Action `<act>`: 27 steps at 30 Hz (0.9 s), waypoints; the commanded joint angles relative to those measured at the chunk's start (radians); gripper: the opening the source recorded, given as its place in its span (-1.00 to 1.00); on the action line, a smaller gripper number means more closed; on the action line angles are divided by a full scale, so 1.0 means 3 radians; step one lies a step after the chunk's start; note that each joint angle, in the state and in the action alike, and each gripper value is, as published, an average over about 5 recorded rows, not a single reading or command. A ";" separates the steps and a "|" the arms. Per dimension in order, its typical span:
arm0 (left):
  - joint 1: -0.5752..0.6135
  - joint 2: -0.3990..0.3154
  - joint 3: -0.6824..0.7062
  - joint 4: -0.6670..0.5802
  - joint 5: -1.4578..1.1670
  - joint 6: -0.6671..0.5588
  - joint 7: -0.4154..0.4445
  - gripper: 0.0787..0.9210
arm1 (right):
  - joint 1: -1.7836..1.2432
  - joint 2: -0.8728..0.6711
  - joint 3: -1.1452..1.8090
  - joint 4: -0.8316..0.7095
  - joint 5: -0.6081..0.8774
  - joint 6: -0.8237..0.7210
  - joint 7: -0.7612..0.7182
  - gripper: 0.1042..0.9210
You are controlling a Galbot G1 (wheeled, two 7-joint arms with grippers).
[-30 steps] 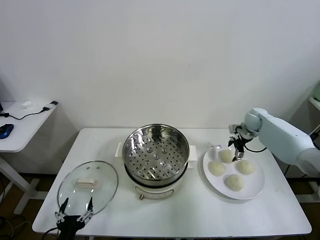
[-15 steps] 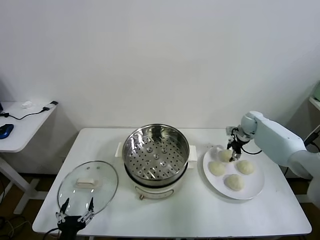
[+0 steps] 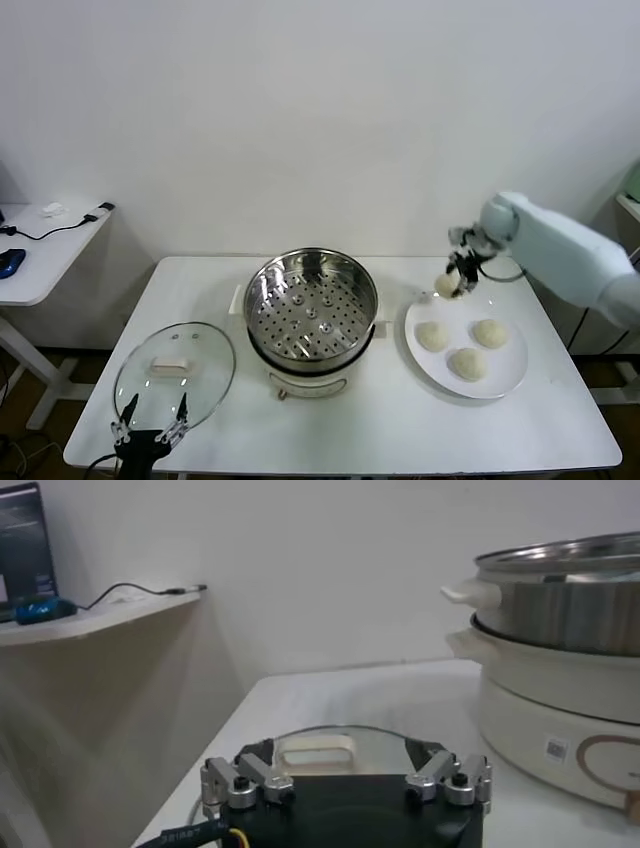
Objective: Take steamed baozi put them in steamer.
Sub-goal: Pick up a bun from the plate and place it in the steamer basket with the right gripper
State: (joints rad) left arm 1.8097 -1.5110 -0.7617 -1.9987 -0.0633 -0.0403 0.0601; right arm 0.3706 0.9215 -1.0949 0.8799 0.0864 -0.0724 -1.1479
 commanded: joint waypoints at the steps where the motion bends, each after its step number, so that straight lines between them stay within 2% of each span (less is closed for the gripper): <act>1: 0.0026 0.0027 0.0007 -0.0039 0.0003 -0.0014 0.0002 0.77 | 0.1547 0.0092 -0.0792 0.1001 0.0629 0.0341 -0.0135 0.27; 7: 0.0073 0.0038 0.0006 -0.0058 0.0017 -0.0045 -0.0004 0.77 | 0.1835 0.0557 -0.0795 0.1845 0.0819 0.0677 0.0103 0.28; 12: 0.0119 0.0045 -0.0026 -0.0078 0.0016 -0.0086 -0.0025 0.77 | 0.1720 0.0952 -0.0882 0.2136 0.0455 0.1258 0.0280 0.30; 18: 0.0161 0.0046 -0.0049 -0.0129 0.0015 -0.0109 -0.0071 0.77 | 0.1279 0.1154 -0.0930 0.1664 -0.0392 0.2026 0.0389 0.30; 23: 0.0172 0.0036 -0.0045 -0.0158 0.0017 -0.0114 -0.0074 0.77 | 0.0887 0.1189 -0.0873 0.1171 -0.0986 0.2244 0.0514 0.30; 27: 0.0173 0.0030 -0.0029 -0.0157 0.0030 -0.0114 -0.0073 0.77 | 0.0634 0.1246 -0.0759 0.0838 -0.1202 0.2310 0.0609 0.30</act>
State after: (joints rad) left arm 1.8583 -1.4998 -0.7732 -2.0421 -0.0573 -0.0728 0.0412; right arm 0.6788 1.2300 -1.3292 1.2617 -0.0523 0.4577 -1.0198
